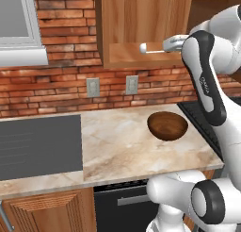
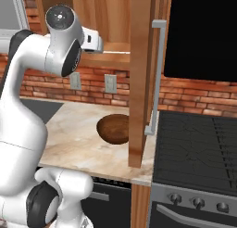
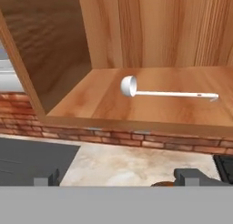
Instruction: Open the cabinet and move the ladle to the pot. Then close the cabinet.
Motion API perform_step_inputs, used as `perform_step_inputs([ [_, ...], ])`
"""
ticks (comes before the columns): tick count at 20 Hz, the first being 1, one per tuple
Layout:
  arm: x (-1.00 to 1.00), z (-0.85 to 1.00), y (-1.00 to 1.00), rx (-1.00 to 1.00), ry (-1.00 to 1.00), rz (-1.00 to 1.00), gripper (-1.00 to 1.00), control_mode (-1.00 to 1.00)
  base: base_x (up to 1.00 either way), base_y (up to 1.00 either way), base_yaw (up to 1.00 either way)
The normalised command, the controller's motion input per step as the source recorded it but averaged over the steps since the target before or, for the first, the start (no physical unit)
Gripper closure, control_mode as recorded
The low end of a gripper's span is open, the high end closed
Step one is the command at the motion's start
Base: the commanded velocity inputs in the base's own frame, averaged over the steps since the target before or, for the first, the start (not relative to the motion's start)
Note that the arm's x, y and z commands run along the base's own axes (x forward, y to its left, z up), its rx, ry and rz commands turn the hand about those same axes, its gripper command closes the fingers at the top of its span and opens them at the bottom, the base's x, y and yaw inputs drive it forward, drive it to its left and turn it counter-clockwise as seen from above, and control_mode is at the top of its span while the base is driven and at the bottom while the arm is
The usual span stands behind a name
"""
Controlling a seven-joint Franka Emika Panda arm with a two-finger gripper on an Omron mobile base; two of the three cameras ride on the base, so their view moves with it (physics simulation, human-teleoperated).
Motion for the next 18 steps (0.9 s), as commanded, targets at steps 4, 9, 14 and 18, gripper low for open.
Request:
perform_step_inputs([
  [4, 0.66, -0.28, 0.05, 0.0, 0.0, 0.0, -1.0, -1.0, 0.0, 0.0, 0.0],
  [9, 0.65, -0.08, 0.05, 0.0, 0.0, -0.02, -1.0, -1.0, 0.0, 0.0, 0.0],
  [14, 0.56, 0.0, 0.11, 0.0, 0.01, -0.02, -1.0, -1.0, 0.0, 0.0, 0.0],
  [18, 0.52, 0.0, 0.02, 0.0, 0.02, -0.02, -1.0, -1.0, 0.0, 0.0, 0.0],
])
